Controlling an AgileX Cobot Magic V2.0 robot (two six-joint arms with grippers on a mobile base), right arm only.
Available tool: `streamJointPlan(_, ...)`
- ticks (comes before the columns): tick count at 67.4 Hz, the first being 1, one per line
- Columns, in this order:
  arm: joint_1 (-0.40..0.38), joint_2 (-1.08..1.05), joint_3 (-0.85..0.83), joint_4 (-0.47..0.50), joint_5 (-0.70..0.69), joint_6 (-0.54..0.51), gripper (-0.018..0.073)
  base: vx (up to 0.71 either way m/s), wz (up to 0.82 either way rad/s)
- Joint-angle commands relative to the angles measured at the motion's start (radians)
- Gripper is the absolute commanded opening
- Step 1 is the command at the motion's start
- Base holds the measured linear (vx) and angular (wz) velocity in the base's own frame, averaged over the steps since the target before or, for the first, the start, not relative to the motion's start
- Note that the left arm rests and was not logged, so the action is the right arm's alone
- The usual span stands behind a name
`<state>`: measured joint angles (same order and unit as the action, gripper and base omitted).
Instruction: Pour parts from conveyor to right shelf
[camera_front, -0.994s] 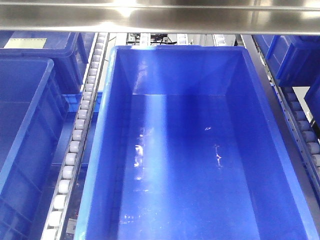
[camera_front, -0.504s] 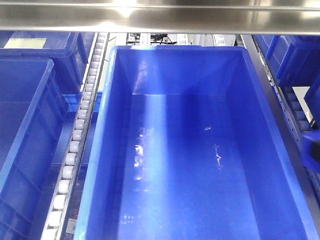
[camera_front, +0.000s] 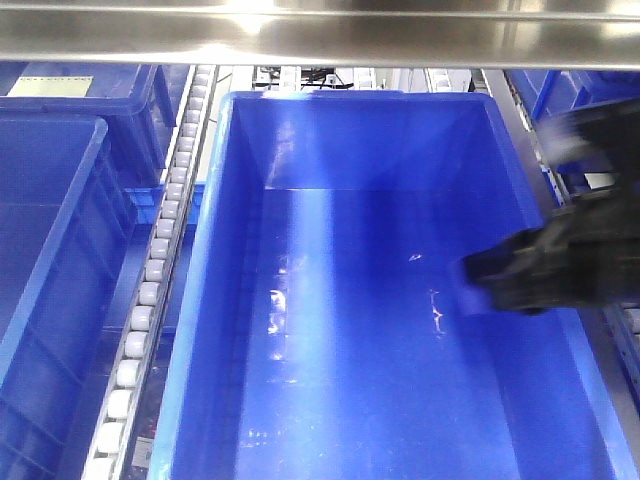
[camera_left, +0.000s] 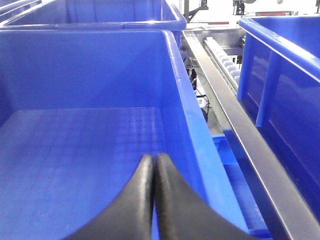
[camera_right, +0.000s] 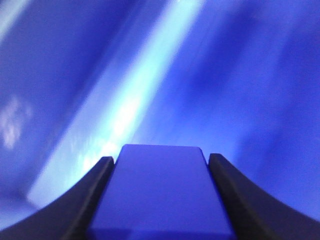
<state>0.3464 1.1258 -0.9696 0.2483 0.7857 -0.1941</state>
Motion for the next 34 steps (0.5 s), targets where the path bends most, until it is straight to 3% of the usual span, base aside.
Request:
streamJointPlan(1, 0.066, 0.066, -0.049, -0.105, -0.065, 0.134, -0.0003, 0.0, 0.0)
streamJointPlan(10, 0.14, 0.192, -0.101, -0.248, -0.029, 0.308, -0.0003, 0.0, 0.0)
streamJointPlan(24, 0.176, 0.366, -0.233, -0.248, 0.058, 0.399, -0.0003, 0.0, 0.0)
streamJointPlan(34, 0.176, 0.475, -0.32, -0.238, 0.117, 0.409, -0.0003, 0.0, 0.0)
